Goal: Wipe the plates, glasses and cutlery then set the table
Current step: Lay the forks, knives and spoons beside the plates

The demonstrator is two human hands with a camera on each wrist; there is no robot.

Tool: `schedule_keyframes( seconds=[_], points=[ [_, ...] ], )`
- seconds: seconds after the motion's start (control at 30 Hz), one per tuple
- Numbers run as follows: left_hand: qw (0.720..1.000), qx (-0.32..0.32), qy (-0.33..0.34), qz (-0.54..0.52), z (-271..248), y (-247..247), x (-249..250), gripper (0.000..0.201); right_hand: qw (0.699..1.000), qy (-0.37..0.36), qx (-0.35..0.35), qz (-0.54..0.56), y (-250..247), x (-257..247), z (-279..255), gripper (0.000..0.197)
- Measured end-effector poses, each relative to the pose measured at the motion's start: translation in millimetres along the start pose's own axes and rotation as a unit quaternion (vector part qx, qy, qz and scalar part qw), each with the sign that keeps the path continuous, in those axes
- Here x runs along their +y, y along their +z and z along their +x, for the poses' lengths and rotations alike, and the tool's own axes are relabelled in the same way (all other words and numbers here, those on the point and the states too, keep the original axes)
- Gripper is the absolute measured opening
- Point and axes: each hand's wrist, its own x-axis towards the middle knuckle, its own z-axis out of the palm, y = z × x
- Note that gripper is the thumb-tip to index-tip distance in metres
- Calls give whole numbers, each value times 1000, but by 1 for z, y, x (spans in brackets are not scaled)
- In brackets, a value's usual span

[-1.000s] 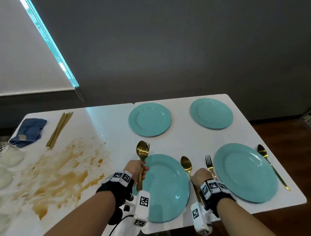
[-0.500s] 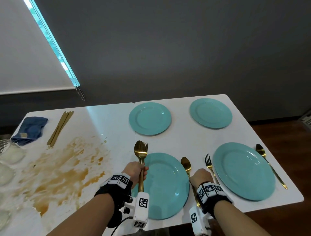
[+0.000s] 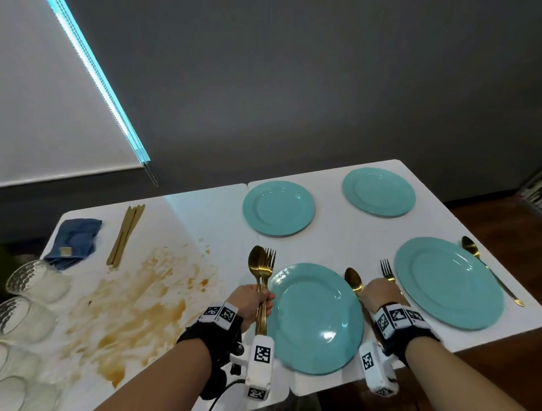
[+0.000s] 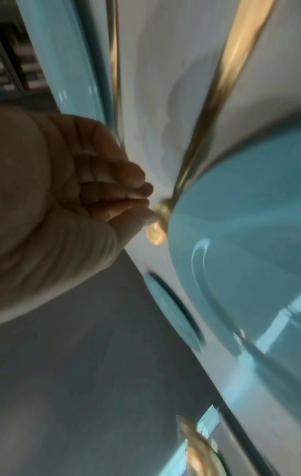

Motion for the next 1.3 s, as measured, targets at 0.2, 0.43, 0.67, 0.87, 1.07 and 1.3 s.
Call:
schedule_keyframes(
  seconds=[0.2,0.43,0.67,0.87,1.07,1.3],
  points=[
    [1000,-19,11,12,-12,-20,-8,11,980,-174,-89,26,27,-73,-55,22],
    [999,-39,31,19,-21,-40,-20,14,959,-195,-166,123,67,-117,-104,23],
    [998,-61,25,20,-31,-59,-38,13,951,-131,-195,202,90,-119,-116,9],
    [1000,-15,15,11,-27,-70,-47,15,938,-70,-206,271,109,-125,-118,9],
    [999,42,-1,0,-20,-86,-51,18,970,-27,-148,192,117,-123,-111,16],
    [996,84,7,11,-12,-113,-49,24,993,-65,-92,41,141,-123,-112,21]
  ],
)
